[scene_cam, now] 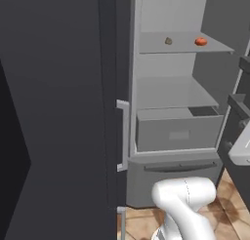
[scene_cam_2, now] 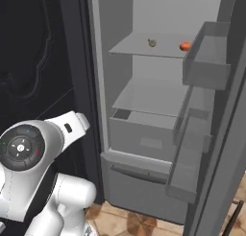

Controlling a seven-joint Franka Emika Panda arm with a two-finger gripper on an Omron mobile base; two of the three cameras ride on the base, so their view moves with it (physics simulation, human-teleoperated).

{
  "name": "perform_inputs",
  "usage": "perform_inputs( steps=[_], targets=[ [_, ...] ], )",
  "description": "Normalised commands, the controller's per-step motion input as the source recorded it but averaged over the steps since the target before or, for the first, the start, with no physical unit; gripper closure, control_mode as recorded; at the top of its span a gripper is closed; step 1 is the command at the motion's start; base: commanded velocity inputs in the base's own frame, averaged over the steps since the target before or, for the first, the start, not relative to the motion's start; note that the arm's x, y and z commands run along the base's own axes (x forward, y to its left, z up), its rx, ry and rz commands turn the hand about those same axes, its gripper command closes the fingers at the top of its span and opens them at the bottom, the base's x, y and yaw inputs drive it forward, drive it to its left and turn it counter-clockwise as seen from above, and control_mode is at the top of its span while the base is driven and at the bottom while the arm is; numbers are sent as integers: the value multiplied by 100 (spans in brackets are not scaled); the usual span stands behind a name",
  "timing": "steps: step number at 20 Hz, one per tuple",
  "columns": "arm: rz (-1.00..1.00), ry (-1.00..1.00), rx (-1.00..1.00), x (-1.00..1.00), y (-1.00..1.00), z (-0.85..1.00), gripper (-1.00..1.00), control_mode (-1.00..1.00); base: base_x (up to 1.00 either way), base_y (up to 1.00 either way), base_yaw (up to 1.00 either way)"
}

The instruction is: Retrieve the bottle and the shaker from the cabinet and place them next to the mixing bowl on the counter. Then add garlic from the fridge to the mixing bowl.

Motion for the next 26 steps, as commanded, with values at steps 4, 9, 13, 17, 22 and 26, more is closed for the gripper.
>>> perform_inputs(
  steps=[4,9,13,17,22,26],
  targets=[
    [0,0,0,0,0,0,-100,100,100,30,-2],
    [0,0,0,0,0,0,-100,100,100,32,-2],
    [0,0,0,0,0,0,-100,100,100,39,0],
    [0,0,0,0,0,0,-100,100,100,35,0],
    [0,0,0,0,0,0,-100,100,100,31,0],
    [0,0,0,0,0,0,-100,100,100,25,-1]
  ],
)
